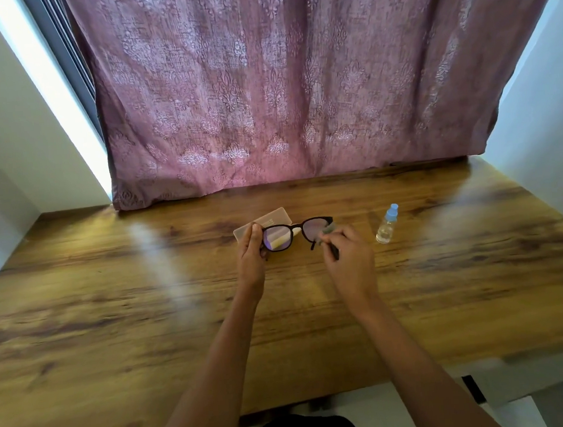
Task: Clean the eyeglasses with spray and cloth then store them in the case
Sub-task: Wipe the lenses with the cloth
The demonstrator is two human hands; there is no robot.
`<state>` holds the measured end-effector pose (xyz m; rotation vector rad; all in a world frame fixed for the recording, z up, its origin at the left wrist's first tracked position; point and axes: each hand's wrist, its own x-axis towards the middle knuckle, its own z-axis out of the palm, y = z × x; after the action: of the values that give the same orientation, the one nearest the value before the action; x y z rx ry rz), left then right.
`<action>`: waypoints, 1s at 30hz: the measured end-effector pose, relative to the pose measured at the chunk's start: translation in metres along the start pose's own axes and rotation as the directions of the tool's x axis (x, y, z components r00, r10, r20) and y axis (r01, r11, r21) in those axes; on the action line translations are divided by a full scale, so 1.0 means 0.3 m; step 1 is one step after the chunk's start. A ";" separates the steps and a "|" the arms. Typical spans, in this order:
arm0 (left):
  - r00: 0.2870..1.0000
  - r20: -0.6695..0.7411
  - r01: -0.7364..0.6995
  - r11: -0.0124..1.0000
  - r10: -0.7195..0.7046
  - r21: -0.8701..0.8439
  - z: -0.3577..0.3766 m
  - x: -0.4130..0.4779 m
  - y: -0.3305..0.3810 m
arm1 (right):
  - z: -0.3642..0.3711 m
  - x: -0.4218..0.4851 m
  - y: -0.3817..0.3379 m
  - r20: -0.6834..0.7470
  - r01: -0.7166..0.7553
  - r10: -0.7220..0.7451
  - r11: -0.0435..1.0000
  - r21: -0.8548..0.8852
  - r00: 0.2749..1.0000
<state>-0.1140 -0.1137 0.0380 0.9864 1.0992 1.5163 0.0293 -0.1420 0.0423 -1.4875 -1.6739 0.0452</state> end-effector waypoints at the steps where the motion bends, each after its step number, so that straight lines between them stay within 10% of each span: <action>1: 1.000 0.006 -0.003 1.000 0.003 0.004 -0.002 0.001 0.001 | -0.007 0.011 0.007 -0.016 -0.023 0.023 1.000 0.013 1.000; 30: 0.999 -0.041 -0.007 1.000 0.008 0.020 0.005 0.004 -0.014 | 0.032 0.020 -0.051 0.003 -0.061 0.062 0.990 0.130 0.998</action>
<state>-0.1116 -0.1117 0.0344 0.9778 1.1430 1.5404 0.0119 -0.1366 0.0480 -1.4400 -1.5930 0.1838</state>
